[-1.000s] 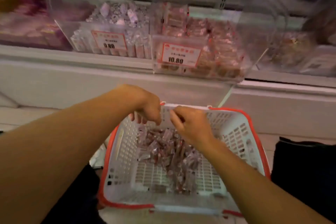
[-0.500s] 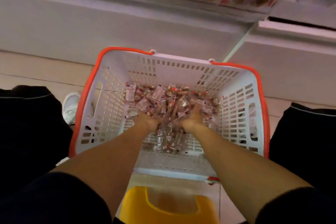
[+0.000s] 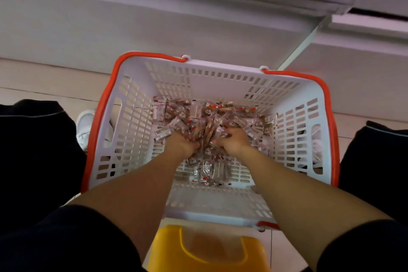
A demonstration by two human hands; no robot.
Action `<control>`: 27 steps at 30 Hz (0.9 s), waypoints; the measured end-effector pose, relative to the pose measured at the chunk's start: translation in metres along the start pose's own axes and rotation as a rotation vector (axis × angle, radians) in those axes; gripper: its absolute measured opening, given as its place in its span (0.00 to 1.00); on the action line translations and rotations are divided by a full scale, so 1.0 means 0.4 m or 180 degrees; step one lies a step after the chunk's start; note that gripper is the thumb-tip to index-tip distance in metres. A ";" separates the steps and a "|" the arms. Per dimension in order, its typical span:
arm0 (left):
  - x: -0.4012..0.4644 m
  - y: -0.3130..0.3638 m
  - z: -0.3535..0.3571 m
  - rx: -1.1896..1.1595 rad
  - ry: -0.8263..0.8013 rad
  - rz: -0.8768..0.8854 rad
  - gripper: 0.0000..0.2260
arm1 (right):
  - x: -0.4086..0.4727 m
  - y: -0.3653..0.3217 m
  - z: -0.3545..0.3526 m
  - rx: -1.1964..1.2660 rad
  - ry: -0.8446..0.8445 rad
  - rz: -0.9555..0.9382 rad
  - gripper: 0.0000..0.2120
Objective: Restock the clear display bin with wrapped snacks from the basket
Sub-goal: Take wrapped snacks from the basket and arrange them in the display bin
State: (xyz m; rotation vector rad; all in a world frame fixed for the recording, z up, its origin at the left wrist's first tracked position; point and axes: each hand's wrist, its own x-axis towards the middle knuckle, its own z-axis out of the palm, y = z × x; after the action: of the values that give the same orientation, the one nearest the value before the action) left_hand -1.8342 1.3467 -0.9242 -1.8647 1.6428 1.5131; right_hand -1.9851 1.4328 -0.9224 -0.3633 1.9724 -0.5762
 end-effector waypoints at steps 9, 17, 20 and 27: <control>-0.085 -0.029 -0.058 0.0668 -0.0156 0.0047 0.26 | -0.084 0.007 -0.067 -0.0095 -0.0141 0.0351 0.22; -0.156 -0.030 -0.087 0.0387 -0.0373 0.0249 0.06 | -0.183 -0.039 -0.098 -0.0853 -0.0111 -0.0088 0.19; -0.195 0.025 -0.130 0.0009 -0.0888 0.0413 0.07 | -0.232 -0.113 -0.140 -0.1326 -0.0412 -0.0395 0.21; -0.341 0.297 -0.359 0.0738 -0.1445 0.1303 0.11 | -0.381 -0.371 -0.327 -0.1204 -0.1052 -0.1071 0.08</control>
State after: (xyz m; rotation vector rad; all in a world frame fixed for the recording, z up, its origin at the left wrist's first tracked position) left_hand -1.8353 1.2823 -0.7023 -1.0095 1.9314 1.6479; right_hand -2.0329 1.4134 -0.6783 -0.9759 1.7009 -0.3190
